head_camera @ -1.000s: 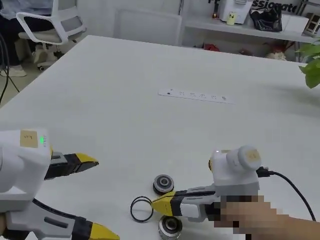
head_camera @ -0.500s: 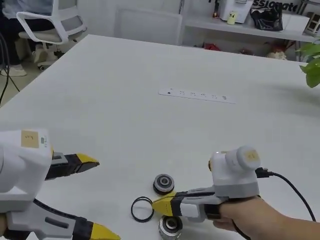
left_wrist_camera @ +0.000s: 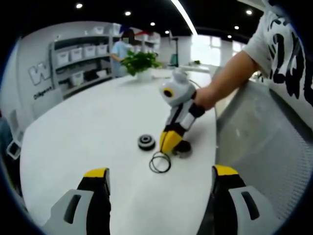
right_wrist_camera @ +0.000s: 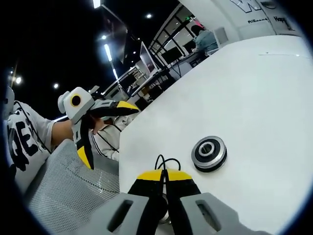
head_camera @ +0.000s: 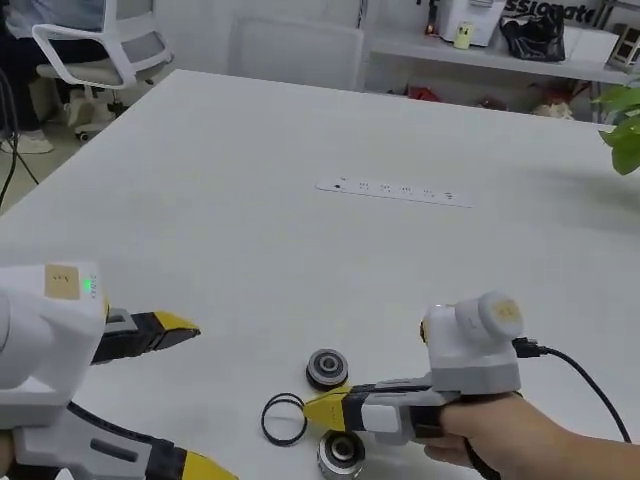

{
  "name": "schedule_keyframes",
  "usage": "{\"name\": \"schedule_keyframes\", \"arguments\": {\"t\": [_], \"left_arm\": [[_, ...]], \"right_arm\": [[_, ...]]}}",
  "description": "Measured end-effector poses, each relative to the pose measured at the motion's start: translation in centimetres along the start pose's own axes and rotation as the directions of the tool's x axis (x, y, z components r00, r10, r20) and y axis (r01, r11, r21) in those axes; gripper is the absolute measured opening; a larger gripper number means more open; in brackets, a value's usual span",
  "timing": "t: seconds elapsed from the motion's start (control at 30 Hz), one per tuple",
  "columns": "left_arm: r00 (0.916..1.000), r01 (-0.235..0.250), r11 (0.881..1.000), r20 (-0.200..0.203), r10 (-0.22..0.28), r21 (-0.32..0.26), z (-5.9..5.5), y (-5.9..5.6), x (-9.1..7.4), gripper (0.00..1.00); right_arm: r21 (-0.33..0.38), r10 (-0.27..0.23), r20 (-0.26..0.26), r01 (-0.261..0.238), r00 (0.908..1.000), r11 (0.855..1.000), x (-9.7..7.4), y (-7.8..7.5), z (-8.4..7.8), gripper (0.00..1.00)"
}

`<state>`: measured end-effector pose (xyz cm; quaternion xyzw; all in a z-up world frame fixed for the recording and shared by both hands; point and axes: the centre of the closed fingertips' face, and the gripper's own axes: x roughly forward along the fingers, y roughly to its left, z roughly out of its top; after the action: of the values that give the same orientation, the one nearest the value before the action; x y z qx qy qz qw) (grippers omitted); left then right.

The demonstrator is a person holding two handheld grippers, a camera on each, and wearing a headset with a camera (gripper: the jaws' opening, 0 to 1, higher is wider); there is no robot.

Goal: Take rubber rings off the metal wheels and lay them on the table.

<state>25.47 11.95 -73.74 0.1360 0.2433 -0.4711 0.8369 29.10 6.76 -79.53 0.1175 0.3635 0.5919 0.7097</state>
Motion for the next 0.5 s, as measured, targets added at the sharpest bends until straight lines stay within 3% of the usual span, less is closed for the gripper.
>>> {"name": "schedule_keyframes", "arguments": {"t": [0.5], "left_arm": [[1.0,0.004,1.0,-0.006,-0.004,0.003,-0.05,-0.03,0.18,0.87]], "right_arm": [[0.031,0.004,0.013,-0.005,0.9999,0.999,-0.12,-0.3,0.09,0.0]]}}
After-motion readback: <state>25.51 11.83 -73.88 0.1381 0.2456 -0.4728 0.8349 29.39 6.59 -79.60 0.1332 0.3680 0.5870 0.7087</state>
